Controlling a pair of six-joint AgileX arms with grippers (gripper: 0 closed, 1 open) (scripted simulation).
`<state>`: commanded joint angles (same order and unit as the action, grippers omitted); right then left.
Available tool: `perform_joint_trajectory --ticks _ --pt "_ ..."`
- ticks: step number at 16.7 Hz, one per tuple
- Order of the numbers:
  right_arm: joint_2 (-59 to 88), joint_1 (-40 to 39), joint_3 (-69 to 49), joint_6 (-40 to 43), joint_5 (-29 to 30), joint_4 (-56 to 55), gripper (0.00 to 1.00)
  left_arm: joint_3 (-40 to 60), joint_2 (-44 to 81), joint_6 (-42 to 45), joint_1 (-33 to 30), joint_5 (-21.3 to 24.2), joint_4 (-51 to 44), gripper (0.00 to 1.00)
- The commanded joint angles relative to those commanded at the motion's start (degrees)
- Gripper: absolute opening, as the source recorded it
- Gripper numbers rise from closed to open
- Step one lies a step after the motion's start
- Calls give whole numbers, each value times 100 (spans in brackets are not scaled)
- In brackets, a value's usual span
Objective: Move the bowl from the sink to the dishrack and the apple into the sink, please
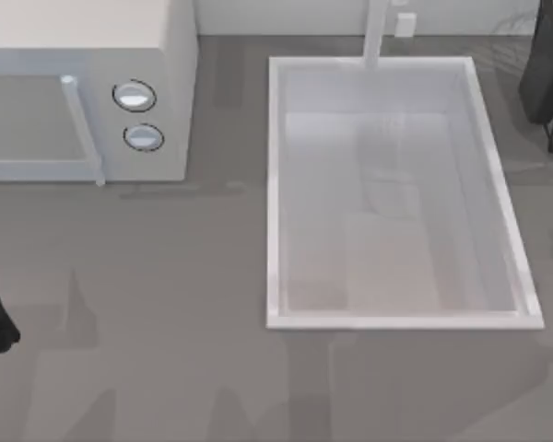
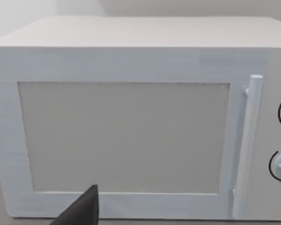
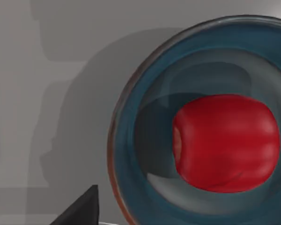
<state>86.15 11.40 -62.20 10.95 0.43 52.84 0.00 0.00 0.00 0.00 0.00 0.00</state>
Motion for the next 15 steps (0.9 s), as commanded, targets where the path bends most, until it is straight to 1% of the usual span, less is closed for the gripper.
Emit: perform_joint_trajectory --ticks 3,6,13,15 --pt "956 136 -770 116 -19 604 100 0 0 0 0 0 0 100" --pt "1524 214 -1216 183 -38 939 100 0 0 0 0 0 0 100" --pt "1609 194 -1258 192 -39 963 100 0 0 0 0 0 0 100" --pt "1707 183 -1110 199 -38 753 100 0 0 0 0 0 0 100"
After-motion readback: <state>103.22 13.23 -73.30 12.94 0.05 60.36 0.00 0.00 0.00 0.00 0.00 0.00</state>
